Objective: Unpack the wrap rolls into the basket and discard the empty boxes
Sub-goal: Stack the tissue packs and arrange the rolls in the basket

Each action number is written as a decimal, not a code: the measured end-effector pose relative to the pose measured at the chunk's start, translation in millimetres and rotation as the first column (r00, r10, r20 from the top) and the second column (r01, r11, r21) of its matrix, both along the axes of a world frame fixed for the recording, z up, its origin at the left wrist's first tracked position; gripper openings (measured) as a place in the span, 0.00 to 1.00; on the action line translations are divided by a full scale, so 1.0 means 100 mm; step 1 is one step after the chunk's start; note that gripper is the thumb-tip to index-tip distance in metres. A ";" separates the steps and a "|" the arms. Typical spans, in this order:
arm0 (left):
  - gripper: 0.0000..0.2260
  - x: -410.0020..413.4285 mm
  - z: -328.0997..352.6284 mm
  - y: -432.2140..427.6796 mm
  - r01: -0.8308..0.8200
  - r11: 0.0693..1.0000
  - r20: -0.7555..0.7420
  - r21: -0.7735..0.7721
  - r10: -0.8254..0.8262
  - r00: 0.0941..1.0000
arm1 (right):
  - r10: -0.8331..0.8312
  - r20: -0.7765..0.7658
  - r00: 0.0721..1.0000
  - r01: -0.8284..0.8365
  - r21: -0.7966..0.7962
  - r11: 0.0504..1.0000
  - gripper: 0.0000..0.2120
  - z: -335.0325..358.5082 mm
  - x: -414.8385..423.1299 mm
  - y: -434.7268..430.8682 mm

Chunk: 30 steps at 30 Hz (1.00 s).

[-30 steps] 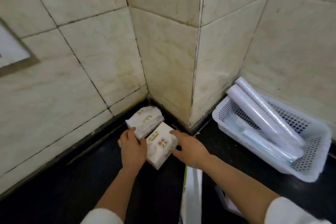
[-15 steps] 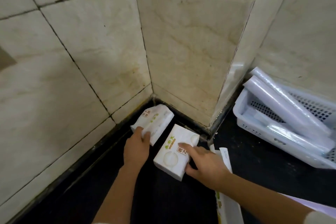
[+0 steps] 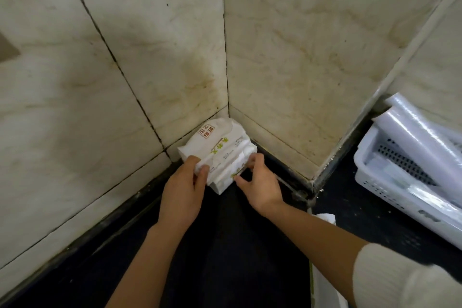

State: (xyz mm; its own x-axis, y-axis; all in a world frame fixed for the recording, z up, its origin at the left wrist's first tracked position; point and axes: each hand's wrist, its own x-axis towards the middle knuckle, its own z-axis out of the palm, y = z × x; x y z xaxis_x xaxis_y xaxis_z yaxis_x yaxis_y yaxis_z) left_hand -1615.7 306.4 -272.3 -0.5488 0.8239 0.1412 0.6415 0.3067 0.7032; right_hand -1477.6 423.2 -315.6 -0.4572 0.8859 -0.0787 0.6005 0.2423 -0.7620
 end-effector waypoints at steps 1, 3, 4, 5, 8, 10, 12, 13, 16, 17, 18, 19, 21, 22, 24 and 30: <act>0.05 -0.01 -0.02 0.01 -0.001 1.000 0.000 -0.009 0.001 1.000 | 0.001 0.002 1.000 -0.001 -0.010 1.000 0.21 0.00 -0.01 0.02; 0.08 -0.02 -0.04 0.03 -0.009 1.000 -0.001 -0.028 0.009 1.000 | 0.023 0.008 1.000 -0.023 -0.031 0.999 0.21 0.01 0.03 0.05; 0.12 -0.02 -0.03 0.04 -0.012 0.999 -0.003 -0.042 0.012 1.000 | 0.044 0.004 0.999 -0.044 -0.049 0.998 0.22 0.03 0.07 0.06; 0.17 -0.02 -0.01 0.04 -0.012 0.998 -0.005 -0.057 0.012 1.000 | 0.066 -0.006 0.998 -0.066 -0.064 0.996 0.23 0.05 0.12 0.07; 0.27 0.06 0.11 0.01 -0.036 0.993 -0.045 -0.113 0.031 0.999 | 0.099 -0.052 0.994 -0.103 -0.068 0.992 0.24 0.16 0.35 0.02; 0.28 0.14 0.17 -0.05 -0.113 0.985 -0.092 -0.129 0.101 0.991 | 0.132 -0.088 0.987 -0.136 -0.040 0.990 0.22 0.24 0.55 -0.06; 0.26 0.34 0.26 -0.09 -0.157 0.985 -0.082 -0.076 0.151 0.985 | 0.196 -0.094 0.976 -0.194 0.034 0.981 0.18 0.39 0.89 -0.13; 0.25 0.49 0.30 -0.10 -0.137 0.989 -0.070 -0.051 0.133 0.989 | 0.231 -0.084 0.969 -0.224 0.083 0.971 0.15 0.48 1.10 -0.13; 0.21 1.07 0.37 -0.03 0.063 0.997 -0.115 -0.055 -0.069 0.991 | 0.258 -0.026 0.966 -0.246 0.221 0.944 0.09 0.79 1.80 -0.01; 0.20 1.28 0.39 0.04 0.132 0.989 -0.135 -0.062 -0.140 0.981 | 0.229 -0.009 0.973 -0.218 0.266 0.939 0.09 0.89 2.04 0.06; 0.19 1.49 0.40 0.13 0.194 0.978 -0.154 -0.072 -0.203 0.967 | 0.185 0.000 0.983 -0.176 0.306 0.935 0.09 0.97 2.27 0.15; 0.19 1.70 0.41 0.23 0.252 0.965 -0.173 -0.078 -0.262 0.950 | 0.135 0.004 0.991 -0.128 0.334 0.934 0.09 1.04 2.49 0.24; 0.18 2.12 0.40 0.48 0.359 0.930 -0.193 -0.082 -0.368 0.910 | 0.025 0.014 1.000 -0.028 0.350 0.936 0.10 1.11 2.91 0.44; 0.19 2.32 0.39 0.60 0.402 0.912 -0.197 -0.086 -0.411 0.890 | -0.025 0.021 0.999 0.016 0.339 0.941 0.10 1.12 3.10 0.54; 0.21 2.69 0.35 0.84 0.455 0.884 -0.223 -0.105 -0.467 0.856 | -0.099 0.058 0.993 0.076 0.304 0.950 0.10 1.10 3.44 0.72; 0.25 3.37 0.14 1.31 0.471 0.834 -0.246 -0.288 -0.540 0.805 | -0.164 0.210 0.964 0.125 0.186 0.975 0.17 0.87 3.82 1.15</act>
State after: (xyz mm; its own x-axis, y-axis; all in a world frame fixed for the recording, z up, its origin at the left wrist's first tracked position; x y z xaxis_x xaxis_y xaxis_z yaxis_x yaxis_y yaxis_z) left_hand -1278.5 437.7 -258.0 -0.0027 0.9996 0.0282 0.9145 -0.0090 0.4046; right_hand -1095.8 538.1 -228.2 -0.3115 0.9502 -0.0072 0.7884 0.2542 -0.5603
